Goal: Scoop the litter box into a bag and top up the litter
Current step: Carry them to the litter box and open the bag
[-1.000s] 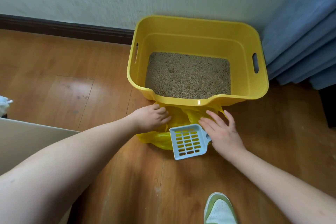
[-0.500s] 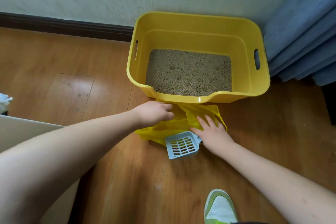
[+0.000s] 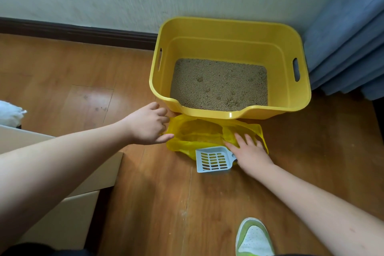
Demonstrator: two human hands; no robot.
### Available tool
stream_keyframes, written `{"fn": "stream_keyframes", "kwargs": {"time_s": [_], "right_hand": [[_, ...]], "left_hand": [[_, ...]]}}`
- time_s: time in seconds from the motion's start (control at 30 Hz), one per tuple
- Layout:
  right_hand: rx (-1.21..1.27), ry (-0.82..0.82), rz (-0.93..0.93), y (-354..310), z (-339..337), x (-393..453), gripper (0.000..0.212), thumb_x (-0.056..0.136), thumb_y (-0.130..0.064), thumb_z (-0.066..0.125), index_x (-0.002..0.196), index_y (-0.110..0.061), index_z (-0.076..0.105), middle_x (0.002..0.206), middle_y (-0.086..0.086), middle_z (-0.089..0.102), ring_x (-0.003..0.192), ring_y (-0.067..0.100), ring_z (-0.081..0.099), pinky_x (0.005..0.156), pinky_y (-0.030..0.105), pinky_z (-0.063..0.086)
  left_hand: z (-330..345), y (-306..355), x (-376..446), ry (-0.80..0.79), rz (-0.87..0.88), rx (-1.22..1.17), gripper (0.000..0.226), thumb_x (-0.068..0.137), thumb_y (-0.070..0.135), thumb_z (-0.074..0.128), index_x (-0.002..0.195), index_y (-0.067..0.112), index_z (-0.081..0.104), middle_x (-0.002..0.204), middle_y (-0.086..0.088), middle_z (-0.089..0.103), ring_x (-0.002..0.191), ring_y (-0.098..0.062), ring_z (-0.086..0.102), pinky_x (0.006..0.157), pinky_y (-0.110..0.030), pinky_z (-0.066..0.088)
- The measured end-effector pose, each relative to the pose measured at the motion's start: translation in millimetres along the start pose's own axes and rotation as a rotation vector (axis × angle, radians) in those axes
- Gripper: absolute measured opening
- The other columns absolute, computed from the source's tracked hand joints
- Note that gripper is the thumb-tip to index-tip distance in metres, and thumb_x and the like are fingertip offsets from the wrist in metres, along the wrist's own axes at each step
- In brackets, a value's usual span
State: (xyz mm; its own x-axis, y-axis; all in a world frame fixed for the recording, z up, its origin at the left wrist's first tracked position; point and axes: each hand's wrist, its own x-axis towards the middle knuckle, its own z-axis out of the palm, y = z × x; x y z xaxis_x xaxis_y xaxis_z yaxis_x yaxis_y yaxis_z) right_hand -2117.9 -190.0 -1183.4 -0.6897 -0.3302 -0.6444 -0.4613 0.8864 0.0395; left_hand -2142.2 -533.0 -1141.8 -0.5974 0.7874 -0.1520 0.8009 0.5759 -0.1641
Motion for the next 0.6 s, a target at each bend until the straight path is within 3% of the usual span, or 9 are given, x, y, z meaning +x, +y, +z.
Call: {"fn": "stream_keyframes", "kwargs": {"time_s": [0.07,0.17,0.2,0.27,0.33,0.4,0.47,0.6], "right_hand": [[0.001,0.068,-0.028,-2,0,0,0.057,0.099,-0.018,0.032,0.152,-0.033,0.016,0.161,0.01,0.004,0.147,0.034,0.006,0.115,0.051,0.013],[-0.024,0.269,-0.12,-3,-1,0,0.048,0.088,-0.015,0.051,0.135,-0.023,0.053,0.15,0.017,0.039,0.14,0.035,0.032,0.113,0.048,0.024],[-0.037,0.318,-0.152,-3,-1,1,0.043,0.082,-0.014,0.057,0.125,-0.021,0.063,0.143,0.018,0.048,0.135,0.036,0.041,0.11,0.047,0.027],[-0.08,0.291,-0.193,0,-7,1,0.041,0.08,-0.016,0.045,0.113,-0.021,0.07,0.137,0.019,0.053,0.129,0.037,0.048,0.108,0.049,0.027],[-0.115,0.207,-0.186,-1,-12,2,0.054,0.08,-0.022,0.027,0.115,-0.027,0.068,0.141,0.018,0.048,0.133,0.039,0.042,0.11,0.049,0.023],[-0.111,0.162,-0.116,0,-11,6,0.056,0.088,-0.025,0.021,0.132,-0.035,0.053,0.154,0.016,0.027,0.143,0.04,0.02,0.116,0.053,0.011],[-0.04,0.112,-0.018,3,-11,9,0.048,0.095,-0.024,0.033,0.141,-0.038,0.038,0.156,0.014,0.016,0.144,0.039,0.007,0.115,0.057,0.005],[0.003,0.168,0.016,8,-15,9,0.049,0.096,-0.02,0.041,0.143,-0.034,0.034,0.154,0.011,0.021,0.144,0.034,0.012,0.116,0.051,0.009]], "left_hand": [[-10,11,13,0.181,0.054,0.092,0.04,0.093,0.034,0.05,0.057,0.02,0.06,0.076,-0.002,0.059,0.071,-0.026,0.05,0.061,-0.035,0.038],[-9,28,30,0.238,0.16,0.077,0.021,0.086,0.016,0.049,0.068,0.021,0.057,0.079,-0.003,0.056,0.069,-0.024,0.049,0.062,-0.034,0.04],[-4,33,33,0.201,0.168,0.038,0.018,0.086,0.014,0.046,0.074,0.019,0.058,0.08,-0.003,0.056,0.07,-0.023,0.052,0.063,-0.033,0.044],[7,40,39,-0.015,0.141,-0.015,0.017,0.087,0.015,0.046,0.095,0.015,0.06,0.096,-0.007,0.061,0.089,-0.028,0.06,0.075,-0.035,0.051],[15,43,41,-0.393,0.006,-0.016,0.037,0.089,0.027,0.055,0.123,0.014,0.057,0.134,-0.017,0.052,0.13,-0.039,0.042,0.107,-0.049,0.037],[14,41,41,-0.599,-0.076,0.061,0.056,0.084,0.045,0.062,0.133,0.016,0.056,0.155,-0.024,0.026,0.145,-0.046,0.013,0.117,-0.061,0.005],[14,39,39,-0.649,-0.101,0.082,0.065,0.08,0.056,0.065,0.133,0.02,0.058,0.159,-0.027,0.012,0.145,-0.05,0.003,0.111,-0.066,-0.011],[19,31,32,-0.607,-0.054,0.102,0.069,0.077,0.068,0.061,0.132,0.025,0.058,0.16,-0.025,0.007,0.146,-0.049,-0.003,0.105,-0.065,-0.02]]}}
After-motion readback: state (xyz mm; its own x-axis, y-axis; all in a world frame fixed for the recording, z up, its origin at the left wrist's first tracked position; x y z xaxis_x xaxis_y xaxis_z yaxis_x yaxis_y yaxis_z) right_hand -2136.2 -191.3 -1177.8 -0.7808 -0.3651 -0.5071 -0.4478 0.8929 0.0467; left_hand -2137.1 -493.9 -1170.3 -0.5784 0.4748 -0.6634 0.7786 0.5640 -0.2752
